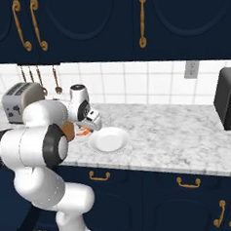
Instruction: Pick up the knife from the drawer and place it on the cutting board. Then place the meat from the plate to the cutting board.
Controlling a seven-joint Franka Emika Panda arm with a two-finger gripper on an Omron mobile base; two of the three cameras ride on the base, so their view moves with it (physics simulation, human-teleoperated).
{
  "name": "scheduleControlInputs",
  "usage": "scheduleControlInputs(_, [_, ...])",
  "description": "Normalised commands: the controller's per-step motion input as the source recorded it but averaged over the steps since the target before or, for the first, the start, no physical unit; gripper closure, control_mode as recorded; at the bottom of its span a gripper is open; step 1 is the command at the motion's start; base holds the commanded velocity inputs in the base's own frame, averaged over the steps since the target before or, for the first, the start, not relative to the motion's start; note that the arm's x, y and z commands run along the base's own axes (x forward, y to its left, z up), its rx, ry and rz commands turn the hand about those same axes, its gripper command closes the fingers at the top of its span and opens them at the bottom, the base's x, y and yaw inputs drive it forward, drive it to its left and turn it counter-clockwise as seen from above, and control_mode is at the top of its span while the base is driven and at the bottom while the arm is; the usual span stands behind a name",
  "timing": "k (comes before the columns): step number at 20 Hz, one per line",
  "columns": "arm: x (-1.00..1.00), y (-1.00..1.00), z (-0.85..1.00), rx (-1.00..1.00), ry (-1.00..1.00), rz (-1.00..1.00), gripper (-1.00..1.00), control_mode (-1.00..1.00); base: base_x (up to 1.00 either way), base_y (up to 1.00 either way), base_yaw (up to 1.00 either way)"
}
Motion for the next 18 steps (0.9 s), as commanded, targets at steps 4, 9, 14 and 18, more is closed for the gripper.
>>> scheduleControlInputs(4, [0.00,0.87,0.15,0.00,0.00,0.10,1.00,-1.00,0.00,0.00,0.00])
scheduleControlInputs(9, [0.00,0.84,0.13,0.00,0.00,0.08,1.00,-1.00,0.00,0.00,0.00])
scheduleControlInputs(14, [0.07,0.76,0.03,0.00,0.00,0.03,1.00,-1.00,0.00,0.00,0.00])
scheduleControlInputs(18, [0.19,0.57,-0.15,0.00,0.00,0.00,1.00,-1.00,0.00,0.00,0.00])
